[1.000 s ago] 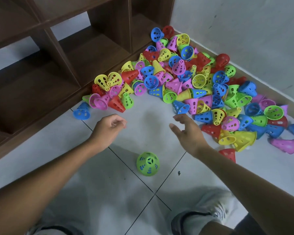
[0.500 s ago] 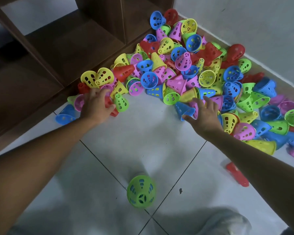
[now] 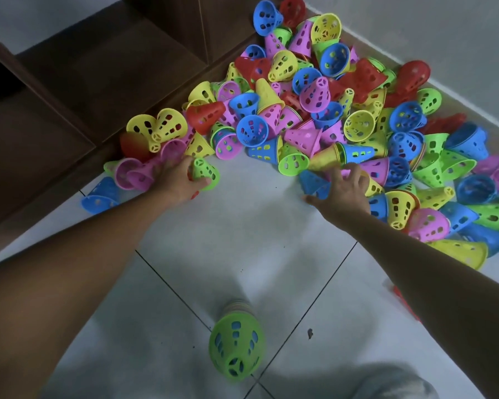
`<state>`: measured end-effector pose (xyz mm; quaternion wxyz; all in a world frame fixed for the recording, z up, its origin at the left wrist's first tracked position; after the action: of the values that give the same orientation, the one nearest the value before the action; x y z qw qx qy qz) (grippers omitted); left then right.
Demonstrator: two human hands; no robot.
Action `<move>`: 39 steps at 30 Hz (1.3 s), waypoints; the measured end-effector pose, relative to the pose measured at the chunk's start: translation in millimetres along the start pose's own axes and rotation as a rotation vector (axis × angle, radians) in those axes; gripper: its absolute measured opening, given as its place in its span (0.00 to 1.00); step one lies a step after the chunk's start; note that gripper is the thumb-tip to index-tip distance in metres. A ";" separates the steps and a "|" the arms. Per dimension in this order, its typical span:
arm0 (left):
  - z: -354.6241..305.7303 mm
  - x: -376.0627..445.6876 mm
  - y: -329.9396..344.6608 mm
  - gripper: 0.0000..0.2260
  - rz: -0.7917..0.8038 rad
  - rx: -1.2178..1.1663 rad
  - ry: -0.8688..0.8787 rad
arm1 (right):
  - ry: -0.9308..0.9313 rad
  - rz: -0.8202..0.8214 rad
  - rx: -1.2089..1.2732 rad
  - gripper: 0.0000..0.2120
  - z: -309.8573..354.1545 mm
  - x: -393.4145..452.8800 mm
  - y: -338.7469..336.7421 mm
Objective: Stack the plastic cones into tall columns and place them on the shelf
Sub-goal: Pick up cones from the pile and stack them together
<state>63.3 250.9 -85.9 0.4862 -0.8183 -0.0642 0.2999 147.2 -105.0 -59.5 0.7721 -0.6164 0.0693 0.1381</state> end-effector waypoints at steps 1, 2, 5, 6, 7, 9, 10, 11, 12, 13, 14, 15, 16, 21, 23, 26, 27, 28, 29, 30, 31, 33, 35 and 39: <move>-1.4 1.0 1.6 0.31 0.005 -0.015 0.002 | 0.001 -0.004 -0.027 0.38 2.0 0.4 0.0; -3.1 0.9 2.1 0.30 0.003 -0.027 0.009 | -0.004 -0.009 -0.046 0.38 4.0 1.5 -0.1; -9.6 -4.4 2.3 0.27 -0.029 -0.047 0.033 | -0.030 0.020 -0.097 0.40 7.5 6.5 1.4; -10.7 -6.9 2.3 0.27 -0.039 -0.052 0.039 | -0.036 0.048 -0.111 0.40 7.6 8.4 2.1; -10.6 -9.5 3.2 0.27 -0.043 -0.059 0.047 | -0.040 0.079 -0.119 0.41 7.4 10.0 2.9; -8.6 -16.0 4.7 0.27 -0.035 -0.073 0.072 | -0.041 0.118 -0.138 0.42 7.2 12.1 2.3; -4.5 -18.0 6.0 0.29 -0.033 -0.079 0.077 | -0.044 0.127 -0.159 0.42 7.9 12.6 1.1; 0.5 -19.1 8.2 0.30 -0.029 -0.094 0.079 | -0.051 0.135 -0.182 0.42 8.6 12.5 -0.3; 6.7 -19.4 11.3 0.32 -0.020 -0.108 0.079 | -0.061 0.144 -0.201 0.42 9.5 12.1 -1.6; 15.3 -17.1 17.6 0.33 -0.010 -0.112 0.078 | -0.071 0.156 -0.205 0.41 10.0 11.6 -2.4; 18.8 -20.6 20.0 0.34 -0.003 -0.110 0.081 | -0.077 0.169 -0.192 0.40 10.7 10.1 -3.9; 14.6 -31.8 16.6 0.33 0.004 -0.114 0.089 | -0.082 0.184 -0.161 0.39 10.3 8.5 -4.5; 9.3 -43.6 12.4 0.29 0.016 -0.123 0.093 | -0.086 0.198 -0.116 0.38 9.8 6.4 -5.4; 3.0 -81.9 8.1 0.19 0.023 -0.279 0.085 | -0.099 0.196 0.022 0.29 2.5 -10.7 -7.9; 6.1 -92.9 7.8 0.20 0.033 -0.356 0.087 | -0.090 0.184 0.031 0.28 -1.2 -20.0 -4.8; 0.2 -113.0 4.7 0.14 0.039 -0.414 0.112 | -0.083 0.203 0.024 0.27 -0.8 -34.4 4.3; -2.3 -119.6 4.7 0.12 0.039 -0.425 0.123 | -0.082 0.215 0.005 0.29 1.6 -37.6 8.0; -4.5 -126.6 4.3 0.10 0.044 -0.432 0.131 | -0.082 0.235 -0.026 0.31 5.2 -40.1 12.4; -5.4 -133.4 3.7 0.09 0.053 -0.442 0.144 | -0.079 0.257 -0.056 0.34 9.2 -42.5 17.0; -5.6 -140.3 2.5 0.09 0.062 -0.449 0.161 | -0.065 0.280 -0.067 0.37 13.3 -45.4 22.1; -5.4 -147.0 1.3 0.10 0.067 -0.461 0.179 | -0.047 0.297 -0.060 0.40 16.5 -48.5 28.3; -5.4 -161.3 -4.4 0.09 0.066 -0.471 0.188 | -0.024 0.306 -0.039 0.47 21.9 -57.4 39.0; -6.6 -175.4 -12.3 0.09 0.053 -0.462 0.185 | -0.026 0.270 -0.011 0.50 24.8 -67.4 45.6; -12.2 -202.5 -36.3 0.07 0.040 -0.467 0.210 | -0.040 0.216 0.048 0.50 19.8 -81.2 46.4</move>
<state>-87.6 180.2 35.3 0.2820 -0.9361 -0.0648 0.2000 54.7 -86.7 -75.6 0.7686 -0.5837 0.1232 0.2310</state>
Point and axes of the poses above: each hand's wrist, its own x-axis towards the middle knuckle, its own y-axis out of the palm, z = x × y, the point moved 4 cm from there along x, towards the middle knuckle, and after that the axes turned 2 degrees about x, right-handed, at the moved point
